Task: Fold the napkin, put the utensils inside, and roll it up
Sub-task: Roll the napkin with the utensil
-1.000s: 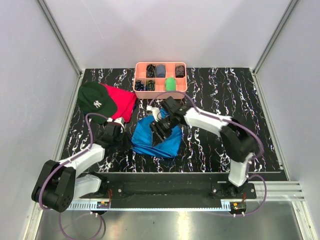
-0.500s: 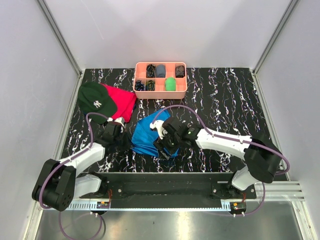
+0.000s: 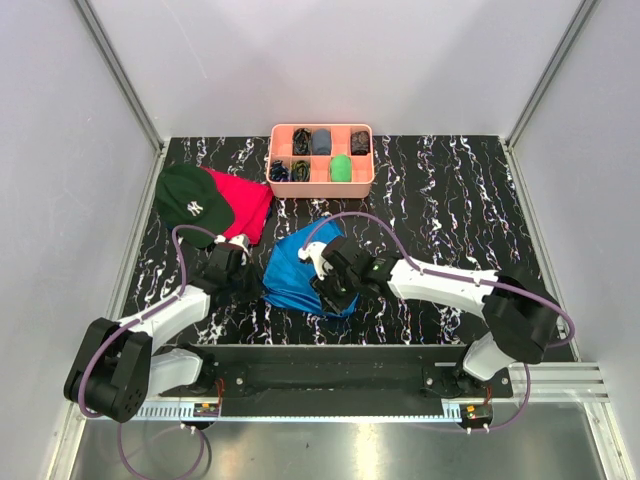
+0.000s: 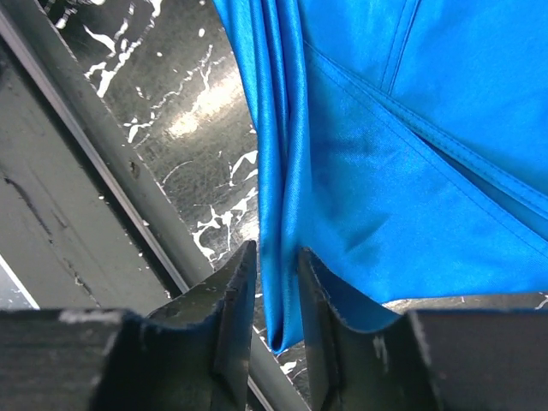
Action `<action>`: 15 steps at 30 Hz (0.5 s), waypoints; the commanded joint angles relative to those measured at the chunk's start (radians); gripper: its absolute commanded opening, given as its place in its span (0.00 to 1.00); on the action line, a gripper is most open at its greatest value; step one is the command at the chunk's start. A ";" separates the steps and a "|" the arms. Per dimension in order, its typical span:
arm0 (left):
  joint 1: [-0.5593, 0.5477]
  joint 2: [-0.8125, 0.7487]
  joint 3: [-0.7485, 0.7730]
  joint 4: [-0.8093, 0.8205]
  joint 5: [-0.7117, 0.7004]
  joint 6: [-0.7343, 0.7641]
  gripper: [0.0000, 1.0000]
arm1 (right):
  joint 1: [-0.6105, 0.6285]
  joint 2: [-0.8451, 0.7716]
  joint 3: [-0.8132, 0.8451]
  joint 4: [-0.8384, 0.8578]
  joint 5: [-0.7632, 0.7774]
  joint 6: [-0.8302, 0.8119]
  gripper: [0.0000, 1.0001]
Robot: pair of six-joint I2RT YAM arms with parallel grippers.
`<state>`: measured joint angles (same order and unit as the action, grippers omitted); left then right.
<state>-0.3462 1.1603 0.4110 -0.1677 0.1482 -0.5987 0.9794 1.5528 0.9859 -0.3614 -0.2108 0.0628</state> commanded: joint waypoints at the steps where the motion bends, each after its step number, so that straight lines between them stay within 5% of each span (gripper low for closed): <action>1: 0.003 0.004 0.018 -0.026 -0.022 0.022 0.02 | 0.008 0.033 0.007 0.021 -0.002 0.012 0.34; 5: 0.001 0.006 0.018 -0.026 -0.024 0.022 0.02 | 0.010 0.038 0.019 0.013 -0.016 0.015 0.44; 15: 0.003 0.007 0.015 -0.027 -0.029 0.022 0.01 | 0.008 0.058 0.022 -0.014 0.008 0.009 0.46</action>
<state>-0.3462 1.1603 0.4110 -0.1677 0.1482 -0.5987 0.9798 1.5921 0.9863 -0.3649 -0.2111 0.0734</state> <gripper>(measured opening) 0.070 0.458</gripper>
